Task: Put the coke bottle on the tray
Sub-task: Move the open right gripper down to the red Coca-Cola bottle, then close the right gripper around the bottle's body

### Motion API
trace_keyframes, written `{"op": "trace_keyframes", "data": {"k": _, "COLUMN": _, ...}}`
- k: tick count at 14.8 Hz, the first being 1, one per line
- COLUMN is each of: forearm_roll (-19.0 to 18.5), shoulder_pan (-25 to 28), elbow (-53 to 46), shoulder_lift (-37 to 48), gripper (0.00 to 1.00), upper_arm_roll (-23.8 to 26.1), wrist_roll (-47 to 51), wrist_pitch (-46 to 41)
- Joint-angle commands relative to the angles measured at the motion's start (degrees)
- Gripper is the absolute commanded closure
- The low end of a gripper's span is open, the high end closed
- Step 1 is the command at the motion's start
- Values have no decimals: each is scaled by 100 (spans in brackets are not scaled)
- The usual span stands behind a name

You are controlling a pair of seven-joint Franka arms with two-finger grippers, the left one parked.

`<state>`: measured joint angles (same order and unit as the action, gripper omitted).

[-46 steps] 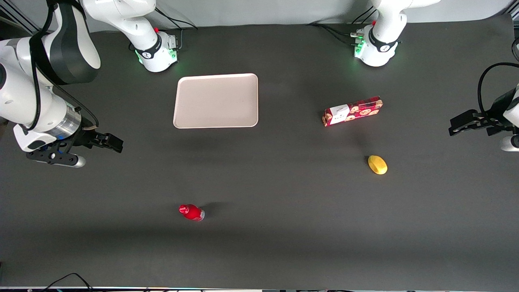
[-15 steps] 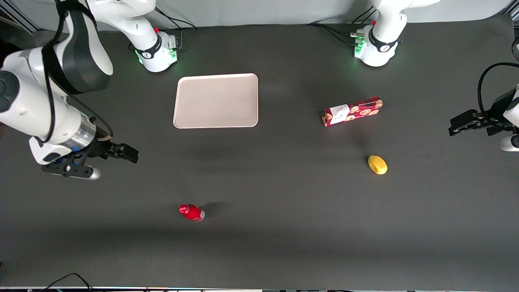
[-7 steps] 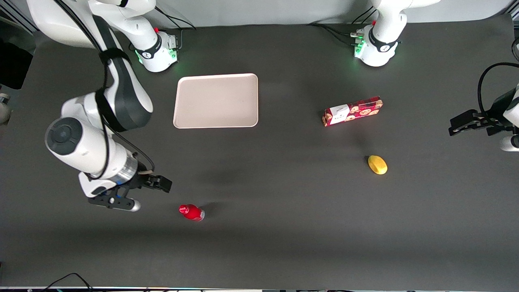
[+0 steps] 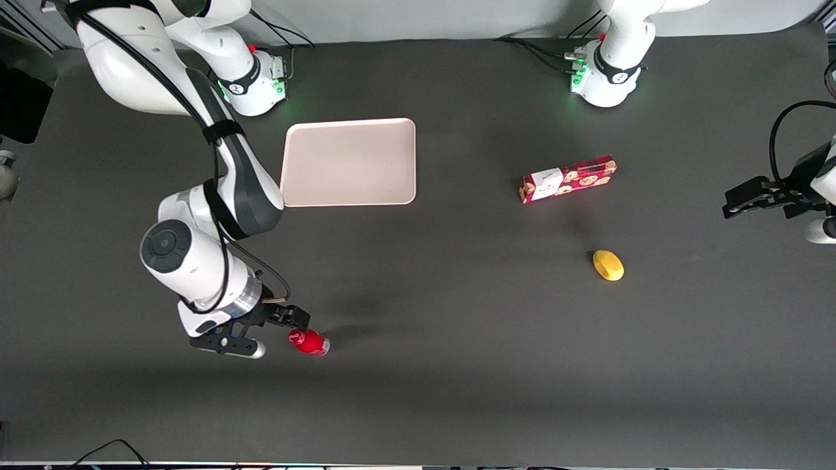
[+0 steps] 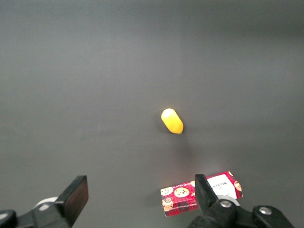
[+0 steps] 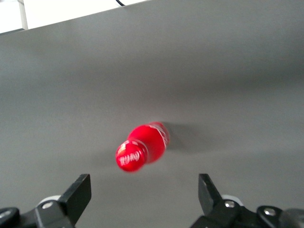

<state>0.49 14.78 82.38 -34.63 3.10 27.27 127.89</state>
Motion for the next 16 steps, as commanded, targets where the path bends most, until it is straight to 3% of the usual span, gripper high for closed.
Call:
{"op": "trace_keyframes", "data": {"k": 1, "forearm_roll": 22, "shoulder_pan": 51, "elbow": -292, "shoulder_lift": -377, "gripper": 0, "upper_arm_roll": -20, "wrist_roll": 59, "wrist_pitch": 210}}
{"op": "trace_keyframes", "data": {"k": 5, "forearm_roll": -5, "shoulder_pan": 51, "elbow": -424, "shoulder_lift": -571, "gripper": 0, "upper_arm_roll": -20, "wrist_roll": 68, "wrist_pitch": 324}}
{"op": "trace_keyframes", "data": {"k": 7, "forearm_roll": -66, "shoulder_pan": 60, "elbow": -538, "shoulder_lift": -641, "gripper": 10, "upper_arm_roll": -29, "wrist_roll": 59, "wrist_pitch": 324}}
{"op": "trace_keyframes", "data": {"k": 9, "forearm_roll": -460, "shoulder_pan": 139, "elbow": -609, "shoulder_lift": -747, "gripper": 7, "upper_arm_roll": -20, "wrist_roll": 129, "wrist_pitch": 315}}
{"op": "trace_keyframes", "data": {"k": 13, "forearm_roll": -515, "shoulder_pan": 139, "elbow": -652, "shoulder_lift": -843, "gripper": 7, "upper_arm_roll": -20, "wrist_roll": 129, "wrist_pitch": 315}}
{"op": "trace_keyframes", "data": {"k": 14, "forearm_roll": -515, "shoulder_pan": 148, "elbow": -661, "shoulder_lift": -852, "gripper": 11, "upper_arm_roll": -20, "wrist_roll": 129, "wrist_pitch": 315}}
{"op": "trace_keyframes", "data": {"k": 15, "forearm_roll": -515, "shoulder_pan": 139, "elbow": -661, "shoulder_lift": -852, "gripper": 25, "upper_arm_roll": -29, "wrist_roll": 129, "wrist_pitch": 315}}
{"op": "trace_keyframes", "data": {"k": 16, "forearm_roll": -515, "shoulder_pan": 139, "elbow": -653, "shoulder_lift": -844, "gripper": 46, "upper_arm_roll": -29, "wrist_roll": 129, "wrist_pitch": 315}}
